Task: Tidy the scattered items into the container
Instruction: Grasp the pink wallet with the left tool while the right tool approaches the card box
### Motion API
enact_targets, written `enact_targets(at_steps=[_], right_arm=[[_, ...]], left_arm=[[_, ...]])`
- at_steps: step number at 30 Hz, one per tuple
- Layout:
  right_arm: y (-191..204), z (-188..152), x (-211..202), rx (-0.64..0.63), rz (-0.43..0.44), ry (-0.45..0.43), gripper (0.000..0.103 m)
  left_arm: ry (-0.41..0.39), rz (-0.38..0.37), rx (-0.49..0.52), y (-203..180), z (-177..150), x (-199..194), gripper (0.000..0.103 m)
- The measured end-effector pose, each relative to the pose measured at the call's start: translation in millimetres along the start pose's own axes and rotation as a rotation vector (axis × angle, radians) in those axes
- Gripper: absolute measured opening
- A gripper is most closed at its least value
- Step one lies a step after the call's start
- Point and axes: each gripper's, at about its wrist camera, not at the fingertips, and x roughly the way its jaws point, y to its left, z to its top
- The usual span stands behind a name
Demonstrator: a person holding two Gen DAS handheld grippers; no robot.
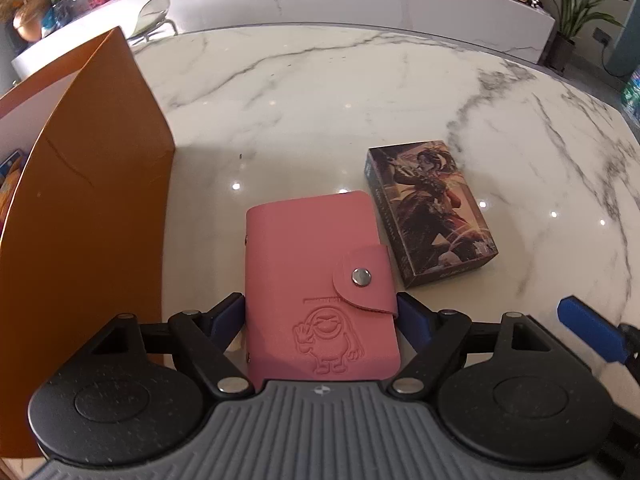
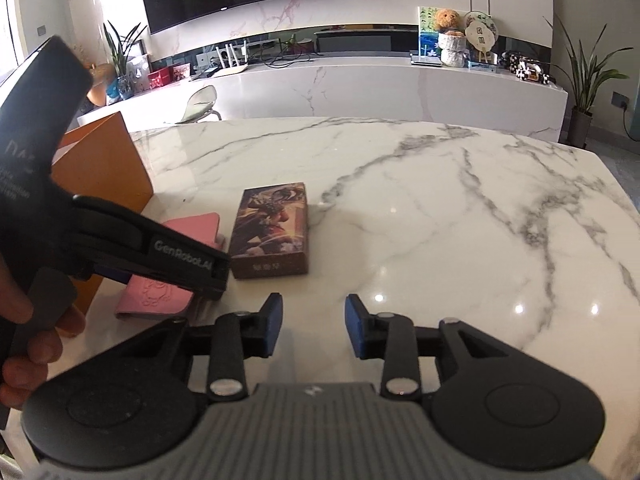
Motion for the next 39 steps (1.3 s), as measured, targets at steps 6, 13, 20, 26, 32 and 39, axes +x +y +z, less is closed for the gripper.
enact_targets(at_steps=[6,13,20,26,32,39], right_arm=[[-16,21,11,0.033,0.017,0.003,0.057],[-14,50,37,0.000,0.151,0.045,0.068],[4,61,66,-0.095,0.204,0.112,0.070],[22,69,82,-0.195,0.156,0.158,0.070],[19,61,79,-0.225,0.097,0.184,0.063],[-11,40,50,-0.160,0.022,0.193,0.063]], left_arm=[[0.009,-0.028,0.099,-4,3,0,0.093],[0.033,-0.060,0.092,10,1,-1,0.093],[0.011,-0.059,0.097,13,2,0,0.094],[0.006,-0.066,0.104,15,1,0,0.094],[-0.005,-0.070,0.123,14,-1,0,0.094],[-0.018,-0.113,0.182,4,-12,-5,0.094]])
